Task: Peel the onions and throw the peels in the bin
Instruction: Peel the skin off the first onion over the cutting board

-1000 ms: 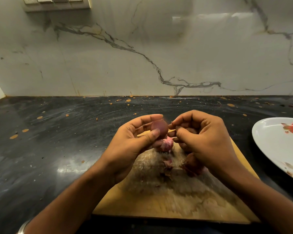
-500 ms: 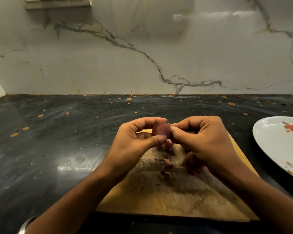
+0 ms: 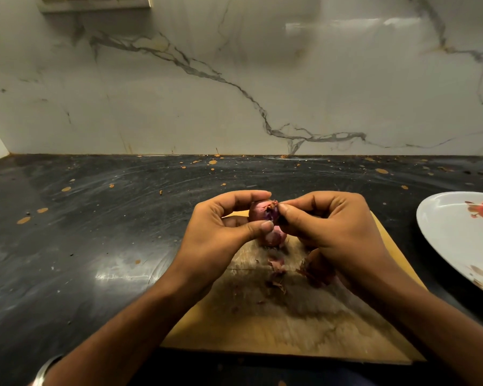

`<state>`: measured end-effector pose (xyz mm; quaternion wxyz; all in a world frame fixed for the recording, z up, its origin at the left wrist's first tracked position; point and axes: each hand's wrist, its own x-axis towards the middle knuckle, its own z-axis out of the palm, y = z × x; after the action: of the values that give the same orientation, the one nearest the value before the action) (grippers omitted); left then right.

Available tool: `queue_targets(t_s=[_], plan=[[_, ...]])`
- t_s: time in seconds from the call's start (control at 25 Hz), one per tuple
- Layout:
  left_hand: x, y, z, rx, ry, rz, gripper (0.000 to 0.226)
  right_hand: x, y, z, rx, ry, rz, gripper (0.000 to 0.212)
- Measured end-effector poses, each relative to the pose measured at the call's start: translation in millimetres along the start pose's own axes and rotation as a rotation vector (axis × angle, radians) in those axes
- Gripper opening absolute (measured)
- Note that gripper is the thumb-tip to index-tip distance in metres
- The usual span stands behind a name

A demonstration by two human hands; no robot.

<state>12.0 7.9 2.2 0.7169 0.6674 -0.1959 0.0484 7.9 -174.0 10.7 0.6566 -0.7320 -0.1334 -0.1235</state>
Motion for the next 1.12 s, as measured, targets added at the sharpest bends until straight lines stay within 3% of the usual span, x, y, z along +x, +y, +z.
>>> queue_targets(t_s=[0.2,0.44,0.76,1.12], plan=[[-0.5,-0.4,1.4,-0.001,0.008,0.017,0.046,4.6,1.5,-3.5,0.096,-0.032,0.085,0.006],[-2.2,-0.5,3.4,-0.018,0.011,0.011,0.046,1.7,-0.1,-0.7,0.014,0.017,0.015,0.008],[6.4,4.1,-3.4,-0.392,-0.039,-0.237,0.041,3.8,0.4,-1.2,-0.048,0.075,0.013,0.004],[12.0,3.5,-10.4,-0.467,-0.011,-0.284,0.039,0.9,-4.8,-2.3,-0.414,-0.046,-0.058,0.011]])
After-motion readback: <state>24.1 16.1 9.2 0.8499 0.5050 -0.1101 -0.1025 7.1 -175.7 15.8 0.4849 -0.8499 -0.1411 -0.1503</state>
